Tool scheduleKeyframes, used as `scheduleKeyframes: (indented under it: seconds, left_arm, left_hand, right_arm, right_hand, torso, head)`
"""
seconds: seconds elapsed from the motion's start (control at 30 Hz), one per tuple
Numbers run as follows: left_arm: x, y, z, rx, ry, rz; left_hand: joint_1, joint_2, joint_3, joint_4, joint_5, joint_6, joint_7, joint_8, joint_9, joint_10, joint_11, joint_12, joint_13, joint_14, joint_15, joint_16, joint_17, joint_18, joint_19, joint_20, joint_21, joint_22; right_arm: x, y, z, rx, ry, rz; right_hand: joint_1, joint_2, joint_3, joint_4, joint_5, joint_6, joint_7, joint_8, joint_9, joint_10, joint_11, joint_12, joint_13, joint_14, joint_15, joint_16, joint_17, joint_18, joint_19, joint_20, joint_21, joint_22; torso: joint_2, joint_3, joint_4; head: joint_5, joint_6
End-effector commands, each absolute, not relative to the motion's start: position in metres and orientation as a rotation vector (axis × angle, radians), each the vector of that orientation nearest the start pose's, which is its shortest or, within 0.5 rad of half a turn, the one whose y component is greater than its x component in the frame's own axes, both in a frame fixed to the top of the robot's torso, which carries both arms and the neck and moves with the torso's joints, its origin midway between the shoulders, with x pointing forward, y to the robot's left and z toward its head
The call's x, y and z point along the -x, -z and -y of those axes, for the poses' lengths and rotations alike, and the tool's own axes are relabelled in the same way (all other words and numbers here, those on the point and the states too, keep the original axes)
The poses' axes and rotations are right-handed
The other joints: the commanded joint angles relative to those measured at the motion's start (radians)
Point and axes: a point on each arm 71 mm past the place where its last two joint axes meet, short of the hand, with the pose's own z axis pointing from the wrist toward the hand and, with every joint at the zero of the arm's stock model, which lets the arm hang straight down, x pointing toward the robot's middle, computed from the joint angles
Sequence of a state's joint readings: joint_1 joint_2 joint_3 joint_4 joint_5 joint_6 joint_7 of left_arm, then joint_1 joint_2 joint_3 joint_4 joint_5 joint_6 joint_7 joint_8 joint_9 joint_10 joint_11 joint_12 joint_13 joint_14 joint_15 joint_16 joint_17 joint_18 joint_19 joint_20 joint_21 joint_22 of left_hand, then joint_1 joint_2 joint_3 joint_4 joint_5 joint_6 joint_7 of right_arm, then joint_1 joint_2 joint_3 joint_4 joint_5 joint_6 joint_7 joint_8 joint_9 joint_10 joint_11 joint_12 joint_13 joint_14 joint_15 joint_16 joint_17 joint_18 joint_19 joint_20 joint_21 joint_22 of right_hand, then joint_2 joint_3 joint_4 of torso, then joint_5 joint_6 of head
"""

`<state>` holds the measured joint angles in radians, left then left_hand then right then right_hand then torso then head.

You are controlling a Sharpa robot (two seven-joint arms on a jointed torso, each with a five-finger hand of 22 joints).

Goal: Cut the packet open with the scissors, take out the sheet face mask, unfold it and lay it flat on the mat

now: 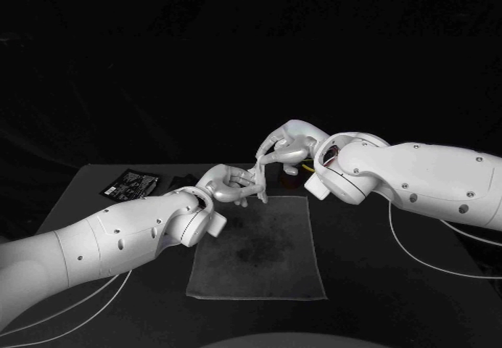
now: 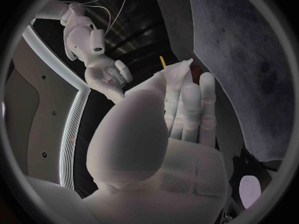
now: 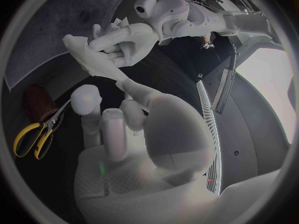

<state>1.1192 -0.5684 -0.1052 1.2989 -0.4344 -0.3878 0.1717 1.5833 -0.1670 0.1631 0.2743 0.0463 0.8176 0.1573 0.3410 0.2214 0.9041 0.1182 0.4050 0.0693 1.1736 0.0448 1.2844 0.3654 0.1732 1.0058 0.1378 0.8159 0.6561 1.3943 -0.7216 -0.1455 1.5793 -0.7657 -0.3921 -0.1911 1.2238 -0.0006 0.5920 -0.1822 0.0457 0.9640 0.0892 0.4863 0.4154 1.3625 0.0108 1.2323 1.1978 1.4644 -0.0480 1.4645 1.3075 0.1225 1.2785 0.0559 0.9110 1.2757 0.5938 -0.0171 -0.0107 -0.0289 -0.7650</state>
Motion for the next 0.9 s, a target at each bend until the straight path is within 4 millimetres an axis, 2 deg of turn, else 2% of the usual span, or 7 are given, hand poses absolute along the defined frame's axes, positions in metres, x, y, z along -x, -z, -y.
scheduleKeyframes:
  seconds: [0.03, 0.07, 0.13, 0.17, 0.4, 0.57, 0.9]
  left_arm:
    - [-0.493, 0.256, -0.122, 0.735, 1.302, -1.758]
    - [-0.492, 0.255, -0.121, 0.73, 1.31, -1.756]
    - [-0.492, 0.254, -0.12, 0.719, 1.328, -1.755]
    - [-0.491, 0.254, -0.119, 0.714, 1.339, -1.756]
    - [-0.489, 0.252, -0.115, 0.689, 1.382, -1.758]
    - [-0.489, 0.252, -0.115, 0.684, 1.389, -1.751]
    - [-0.492, 0.254, -0.127, 0.702, 1.344, -1.753]
  left_hand:
    - [0.013, 0.019, 0.007, 0.003, 0.002, 0.052, -0.008, 0.027, 0.011, 0.014, -0.002, 0.011, 0.002, -0.01, -0.002, 0.0, 0.005, 0.01, -0.005, 0.0, -0.003, 0.003]
    - [0.021, 0.034, 0.018, 0.005, 0.002, 0.09, -0.02, 0.045, 0.017, 0.029, -0.005, 0.017, 0.004, -0.006, -0.005, 0.003, 0.014, 0.011, -0.005, -0.001, -0.001, 0.004]
    - [0.024, 0.048, 0.031, 0.008, 0.002, 0.125, -0.033, 0.06, 0.023, 0.049, -0.011, 0.023, 0.004, 0.001, -0.009, 0.009, 0.03, 0.011, -0.005, -0.004, 0.002, 0.007]
    - [0.028, 0.058, 0.041, 0.009, 0.002, 0.143, -0.04, 0.068, 0.025, 0.07, -0.017, 0.03, 0.006, 0.016, -0.014, 0.021, 0.061, 0.012, -0.003, -0.007, 0.005, 0.009]
    - [0.045, 0.085, 0.083, 0.001, 0.002, 0.206, -0.052, 0.094, 0.035, 0.136, -0.046, 0.048, 0.011, 0.029, -0.037, 0.035, 0.091, 0.011, -0.005, -0.024, 0.019, 0.02]
    - [0.05, 0.097, 0.112, -0.008, 0.002, 0.209, -0.052, 0.101, 0.042, 0.16, -0.057, 0.051, 0.012, 0.033, -0.047, 0.039, 0.101, 0.011, -0.006, -0.033, 0.027, 0.028]
    - [0.048, 0.09, 0.135, -0.013, 0.002, 0.205, -0.049, 0.11, 0.051, 0.171, -0.061, 0.05, 0.013, 0.047, -0.052, 0.048, 0.128, 0.01, -0.005, -0.039, 0.036, 0.036]
  right_arm:
    - [-0.493, 0.137, 0.137, -0.397, -0.973, -1.79]
    - [-0.493, 0.137, 0.137, -0.398, -0.972, -1.79]
    - [-0.494, 0.137, 0.137, -0.399, -0.97, -1.79]
    - [-0.494, 0.137, 0.137, -0.4, -0.969, -1.79]
    - [-0.498, 0.137, 0.14, -0.407, -0.957, -1.789]
    - [-0.501, 0.138, 0.144, -0.414, -0.944, -1.789]
    - [-0.507, 0.142, 0.157, -0.42, -0.908, -1.796]
  right_hand:
    - [-0.007, 0.006, 0.006, -0.003, 0.004, 0.009, 0.001, 0.003, 0.001, 0.005, -0.001, 0.004, 0.001, 0.058, -0.007, 0.003, 0.048, 0.008, 0.002, -0.001, -0.004, 0.001]
    - [-0.007, 0.006, 0.006, -0.003, 0.004, 0.009, 0.001, 0.003, 0.001, 0.005, -0.001, 0.004, 0.001, 0.058, -0.007, 0.003, 0.048, 0.008, 0.002, -0.001, -0.004, 0.001]
    - [-0.007, 0.006, 0.006, -0.003, 0.004, 0.009, 0.001, 0.003, 0.001, 0.005, -0.001, 0.004, 0.001, 0.058, -0.007, 0.003, 0.048, 0.008, 0.002, -0.001, -0.004, 0.001]
    - [-0.007, 0.006, 0.006, -0.003, 0.004, 0.009, 0.001, 0.003, 0.001, 0.005, -0.001, 0.004, 0.001, 0.058, -0.007, 0.003, 0.048, 0.008, 0.002, -0.001, -0.004, 0.001]
    - [-0.008, 0.005, 0.008, -0.003, 0.003, 0.009, 0.001, 0.003, 0.001, 0.006, -0.001, 0.005, 0.003, 0.058, -0.007, 0.003, 0.047, 0.008, 0.003, -0.001, -0.003, 0.002]
    - [-0.008, 0.005, 0.008, -0.003, 0.003, 0.009, 0.001, 0.003, 0.001, 0.006, -0.001, 0.005, 0.003, 0.058, -0.007, 0.003, 0.047, 0.008, 0.003, -0.001, -0.003, 0.002]
    - [-0.009, 0.004, 0.009, -0.003, 0.003, 0.009, 0.001, 0.004, 0.0, 0.006, -0.001, 0.004, 0.002, 0.058, -0.007, 0.003, 0.047, 0.007, 0.004, -0.002, -0.002, 0.002]
  torso:
    - [0.0, -0.0002, -0.0003]
    - [0.0, -0.0003, -0.0005]
    - [0.0, -0.0002, -0.0003]
    - [0.0, -0.0003, -0.0003]
    - [0.0, -0.0002, -0.0005]
    - [0.0, 0.0002, 0.0002]
    - [-0.001, 0.0, -0.0011]
  head:
    - [-0.001, -0.001]
    - [-0.001, -0.001]
    - [-0.001, -0.001]
    - [-0.001, -0.001]
    - [-0.001, -0.002]
    - [-0.002, -0.002]
    - [-0.006, -0.002]
